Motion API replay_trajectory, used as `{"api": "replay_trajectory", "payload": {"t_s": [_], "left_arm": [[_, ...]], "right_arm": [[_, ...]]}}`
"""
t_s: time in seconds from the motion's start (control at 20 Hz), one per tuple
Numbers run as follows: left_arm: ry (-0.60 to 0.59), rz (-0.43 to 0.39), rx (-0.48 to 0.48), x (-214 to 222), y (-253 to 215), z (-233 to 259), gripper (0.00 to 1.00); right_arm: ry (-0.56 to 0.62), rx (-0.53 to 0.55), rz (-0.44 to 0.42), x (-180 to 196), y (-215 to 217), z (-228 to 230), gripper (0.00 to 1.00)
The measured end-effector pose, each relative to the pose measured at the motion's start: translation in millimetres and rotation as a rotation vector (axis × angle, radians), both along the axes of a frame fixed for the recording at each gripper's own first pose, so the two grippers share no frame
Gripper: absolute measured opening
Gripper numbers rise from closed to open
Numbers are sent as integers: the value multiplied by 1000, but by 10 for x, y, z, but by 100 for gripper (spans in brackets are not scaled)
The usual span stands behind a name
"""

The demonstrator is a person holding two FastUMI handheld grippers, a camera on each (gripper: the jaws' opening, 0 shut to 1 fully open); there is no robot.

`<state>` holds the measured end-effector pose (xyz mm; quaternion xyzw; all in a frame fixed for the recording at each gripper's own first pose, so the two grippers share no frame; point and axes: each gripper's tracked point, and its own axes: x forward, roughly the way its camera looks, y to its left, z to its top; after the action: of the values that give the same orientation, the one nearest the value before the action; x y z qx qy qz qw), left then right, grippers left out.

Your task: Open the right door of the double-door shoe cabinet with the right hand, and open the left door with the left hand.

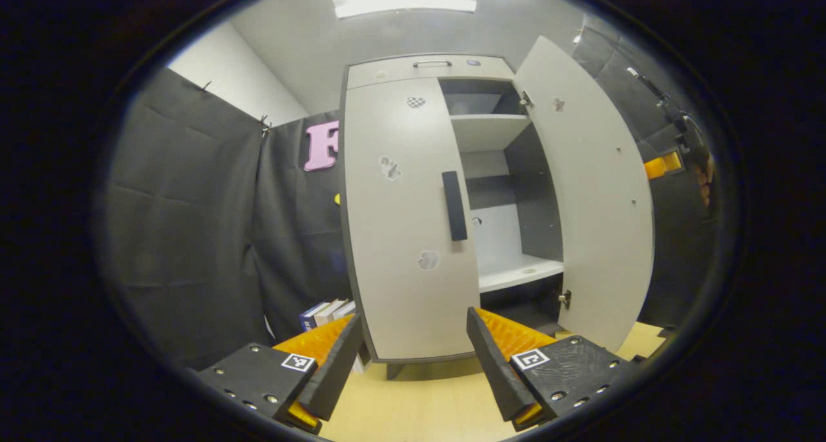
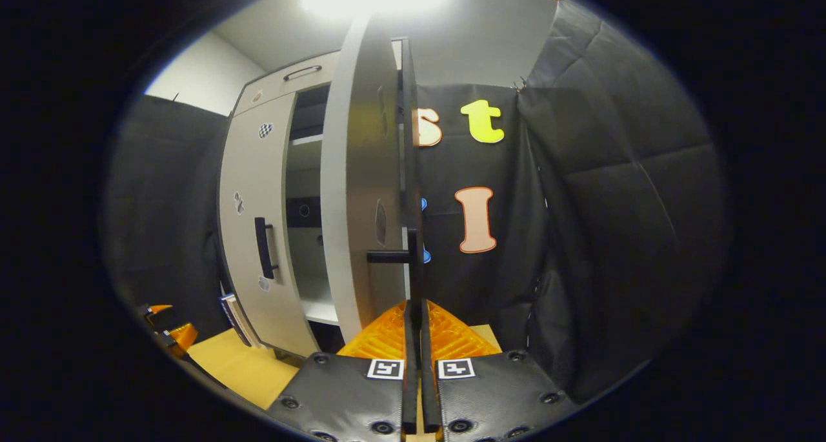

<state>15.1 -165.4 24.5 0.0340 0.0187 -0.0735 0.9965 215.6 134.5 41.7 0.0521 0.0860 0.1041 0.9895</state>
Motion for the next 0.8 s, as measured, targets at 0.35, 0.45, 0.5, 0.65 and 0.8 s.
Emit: {"api": "replay_trajectory", "payload": {"t_s": [0.35, 0.45, 0.5, 0.65, 0.8], "left_arm": [[-35, -76, 9, 362, -483, 379, 95], [-36, -102, -2, 544, -644, 446, 95], [-35, -118, -6, 595, -710, 466, 95], [-53, -134, -4, 878, -856, 602, 94], [-61, -133, -43, 1145, -926, 746, 95]], "right_arm": [[-8, -80, -8, -98, -198, -84, 14], [-2, -127, -36, -156, -345, -103, 31], [-7, -137, -46, -164, -366, -112, 47], [-21, -159, -96, -173, -476, -129, 96], [26, -130, -125, -253, -508, -219, 97]]}}
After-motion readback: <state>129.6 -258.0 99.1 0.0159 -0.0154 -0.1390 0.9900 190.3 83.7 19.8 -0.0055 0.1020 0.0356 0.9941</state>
